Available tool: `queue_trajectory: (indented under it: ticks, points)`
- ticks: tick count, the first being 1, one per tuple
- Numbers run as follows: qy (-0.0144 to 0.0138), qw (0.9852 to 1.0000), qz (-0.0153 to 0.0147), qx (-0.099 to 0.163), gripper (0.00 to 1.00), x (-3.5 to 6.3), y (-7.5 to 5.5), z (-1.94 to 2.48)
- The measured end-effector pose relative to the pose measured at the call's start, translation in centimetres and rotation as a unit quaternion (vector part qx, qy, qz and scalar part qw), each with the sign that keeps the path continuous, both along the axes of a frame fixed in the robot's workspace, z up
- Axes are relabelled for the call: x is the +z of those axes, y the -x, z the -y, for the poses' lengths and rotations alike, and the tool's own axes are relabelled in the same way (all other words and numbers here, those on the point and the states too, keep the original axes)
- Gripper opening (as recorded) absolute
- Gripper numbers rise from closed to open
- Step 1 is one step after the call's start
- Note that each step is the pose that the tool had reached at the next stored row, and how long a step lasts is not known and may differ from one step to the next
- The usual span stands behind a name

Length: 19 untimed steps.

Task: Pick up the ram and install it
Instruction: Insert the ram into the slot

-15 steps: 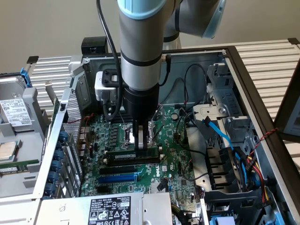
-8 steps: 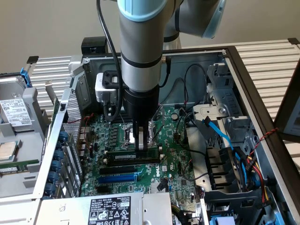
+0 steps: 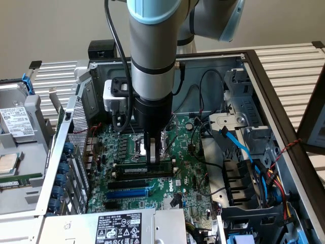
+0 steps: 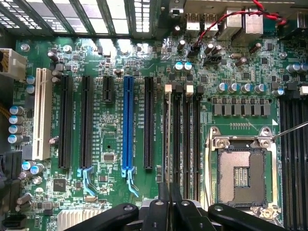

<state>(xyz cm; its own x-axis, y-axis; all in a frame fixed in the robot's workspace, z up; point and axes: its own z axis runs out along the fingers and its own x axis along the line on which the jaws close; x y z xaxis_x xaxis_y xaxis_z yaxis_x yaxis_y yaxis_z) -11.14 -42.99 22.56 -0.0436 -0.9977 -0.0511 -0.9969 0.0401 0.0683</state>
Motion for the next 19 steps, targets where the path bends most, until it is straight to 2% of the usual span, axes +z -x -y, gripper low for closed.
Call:
queue_trajectory:
  ticks: [8, 12, 15, 19]
  points:
    - [-0.0002, 1.0, 0.0008, 0.0, 0.12, 0.02, -0.02, -0.01]
    - [-0.0007, 1.0, -0.0001, 0.0, 0.12, 0.19, -0.03, -0.02]
    - [-0.0018, 1.0, 0.0008, 0.0, 0.12, 0.18, 0.0, -0.04]
    - [-0.0018, 1.0, 0.0013, 0.0, 0.12, 0.16, -0.02, -0.03]
